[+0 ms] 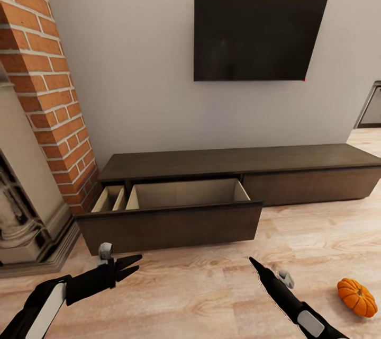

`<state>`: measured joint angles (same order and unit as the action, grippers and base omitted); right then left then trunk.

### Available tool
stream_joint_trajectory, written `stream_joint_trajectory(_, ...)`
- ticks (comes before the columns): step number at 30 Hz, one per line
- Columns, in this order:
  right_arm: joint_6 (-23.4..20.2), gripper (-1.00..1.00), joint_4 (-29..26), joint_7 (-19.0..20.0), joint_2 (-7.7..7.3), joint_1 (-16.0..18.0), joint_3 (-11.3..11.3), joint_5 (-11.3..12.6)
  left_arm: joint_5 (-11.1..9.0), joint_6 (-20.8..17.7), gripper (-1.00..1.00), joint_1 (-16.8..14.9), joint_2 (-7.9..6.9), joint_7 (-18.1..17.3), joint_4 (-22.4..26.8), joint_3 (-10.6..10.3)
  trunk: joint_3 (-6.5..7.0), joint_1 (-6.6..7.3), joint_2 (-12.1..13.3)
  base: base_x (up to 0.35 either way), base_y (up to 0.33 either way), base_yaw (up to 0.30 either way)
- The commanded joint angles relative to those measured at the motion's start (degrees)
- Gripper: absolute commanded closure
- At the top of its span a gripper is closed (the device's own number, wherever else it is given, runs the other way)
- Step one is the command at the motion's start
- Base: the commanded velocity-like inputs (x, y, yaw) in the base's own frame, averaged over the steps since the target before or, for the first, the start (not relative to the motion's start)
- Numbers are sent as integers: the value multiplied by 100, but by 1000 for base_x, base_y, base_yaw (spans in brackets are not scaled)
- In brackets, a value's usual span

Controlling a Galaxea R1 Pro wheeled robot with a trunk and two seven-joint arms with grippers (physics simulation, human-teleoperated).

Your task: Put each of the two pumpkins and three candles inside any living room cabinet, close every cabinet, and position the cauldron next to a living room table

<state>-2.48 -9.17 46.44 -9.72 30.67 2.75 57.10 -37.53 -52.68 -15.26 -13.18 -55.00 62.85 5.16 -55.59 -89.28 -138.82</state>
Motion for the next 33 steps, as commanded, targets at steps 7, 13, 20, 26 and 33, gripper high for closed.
stream_joint_trajectory(7,-34,-100,30,-37,-285,-1,50,51,153,345,-100,-3,-15,-11,-224,18,121,156,280,0,0,0)
stream_joint_trajectory(13,-32,-100,20,-290,-309,1,58,-270,215,447,-100,-3,-5,-3,-320,16,229,287,521,0,0,0)
stream_joint_trajectory(20,-41,-100,29,-529,-311,1,59,-518,251,491,-100,-3,-23,-2,-370,20,354,441,801,0,0,0)
stream_joint_trajectory(26,-36,-100,29,-948,-311,1,59,-538,256,587,-100,-3,-11,178,-395,19,462,573,1042,0,0,0)
stream_joint_trajectory(33,-21,-100,34,-1134,-311,1,61,-690,255,604,-100,-3,-17,388,-397,20,588,727,1323,0,0,0)
